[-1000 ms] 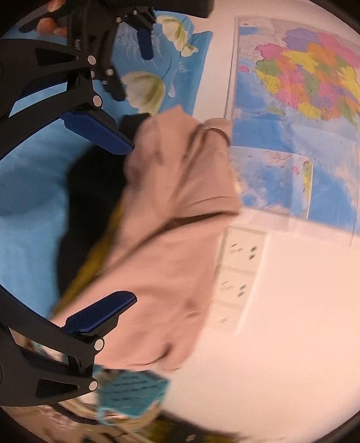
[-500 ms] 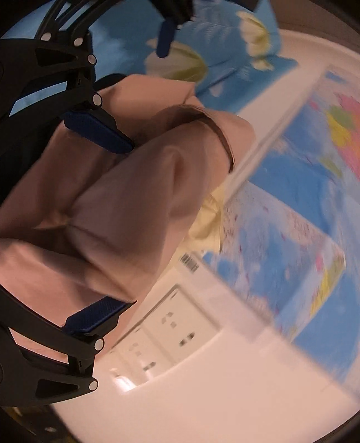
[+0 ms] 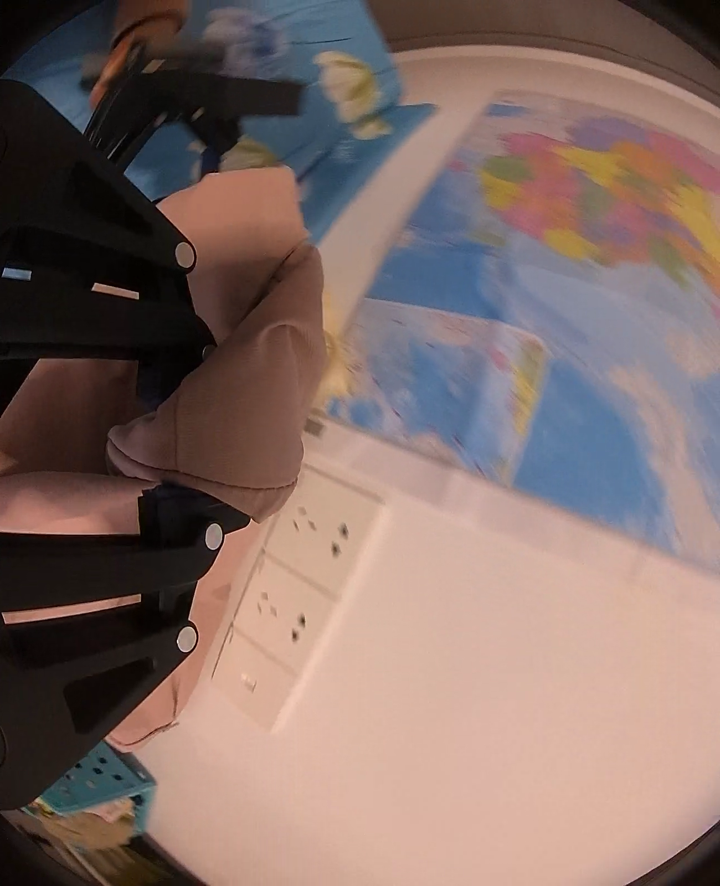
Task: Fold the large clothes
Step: 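Grasp the pink jacket with the right gripper while the left gripper grasps it too, then lift the pink jacket off the pile with both grippers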
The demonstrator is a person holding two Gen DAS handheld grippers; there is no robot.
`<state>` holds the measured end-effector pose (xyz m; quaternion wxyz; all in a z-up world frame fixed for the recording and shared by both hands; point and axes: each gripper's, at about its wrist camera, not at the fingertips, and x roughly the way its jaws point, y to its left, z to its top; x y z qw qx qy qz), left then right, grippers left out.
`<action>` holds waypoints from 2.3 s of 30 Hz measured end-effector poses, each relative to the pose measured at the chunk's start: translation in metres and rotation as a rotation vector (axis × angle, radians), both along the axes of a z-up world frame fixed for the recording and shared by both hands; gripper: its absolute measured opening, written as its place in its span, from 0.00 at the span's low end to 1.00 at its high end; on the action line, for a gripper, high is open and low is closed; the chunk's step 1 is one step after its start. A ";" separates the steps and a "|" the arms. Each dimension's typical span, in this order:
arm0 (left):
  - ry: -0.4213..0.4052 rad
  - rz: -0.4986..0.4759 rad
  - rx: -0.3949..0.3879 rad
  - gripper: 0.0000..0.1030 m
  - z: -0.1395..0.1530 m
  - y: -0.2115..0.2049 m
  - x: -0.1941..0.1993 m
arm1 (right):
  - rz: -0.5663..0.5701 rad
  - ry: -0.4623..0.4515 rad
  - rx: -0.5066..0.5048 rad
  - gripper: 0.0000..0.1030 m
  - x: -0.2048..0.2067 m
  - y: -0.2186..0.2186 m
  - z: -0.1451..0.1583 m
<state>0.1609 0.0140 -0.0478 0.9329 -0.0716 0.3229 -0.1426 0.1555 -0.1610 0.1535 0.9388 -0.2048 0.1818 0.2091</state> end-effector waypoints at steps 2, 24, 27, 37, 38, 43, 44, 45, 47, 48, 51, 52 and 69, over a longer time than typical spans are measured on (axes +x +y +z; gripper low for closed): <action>-0.030 0.007 0.000 0.86 0.001 -0.001 -0.001 | -0.004 -0.007 0.048 0.18 -0.007 -0.012 0.016; -0.632 -0.045 -0.117 0.04 0.230 0.038 -0.150 | 0.038 -0.307 0.329 0.16 -0.179 -0.092 0.193; -0.706 -0.052 -0.086 0.04 0.255 0.052 -0.195 | 0.086 -0.305 0.360 0.16 -0.209 -0.092 0.205; -0.526 -0.274 -0.008 0.77 0.172 0.069 -0.272 | 0.303 -0.160 0.396 0.16 -0.252 -0.043 0.166; -0.512 -0.283 -0.008 0.78 0.153 0.067 -0.273 | 0.323 -0.144 0.409 0.16 -0.254 -0.037 0.160; -0.403 -0.310 -0.043 0.08 0.106 0.059 -0.238 | 0.362 -0.105 0.438 0.16 -0.259 -0.025 0.151; -0.378 -0.307 -0.076 0.08 0.107 0.062 -0.232 | 0.344 -0.109 0.428 0.16 -0.261 -0.022 0.152; -0.389 -0.276 -0.102 0.07 0.112 0.068 -0.231 | 0.328 -0.115 0.424 0.16 -0.265 -0.023 0.153; -0.468 -0.217 -0.175 0.07 0.131 0.091 -0.240 | 0.306 -0.117 0.425 0.16 -0.270 -0.029 0.160; -0.491 -0.204 -0.213 0.06 0.142 0.102 -0.246 | 0.296 -0.117 0.434 0.16 -0.274 -0.033 0.164; -0.590 -0.135 -0.217 0.06 0.186 0.128 -0.278 | 0.301 -0.112 0.449 0.16 -0.292 -0.045 0.174; -0.619 -0.110 -0.194 0.06 0.200 0.133 -0.289 | 0.318 -0.108 0.461 0.16 -0.300 -0.047 0.177; -0.535 0.234 0.105 0.06 0.285 0.168 -0.354 | 0.426 0.151 0.592 0.22 -0.235 -0.005 0.150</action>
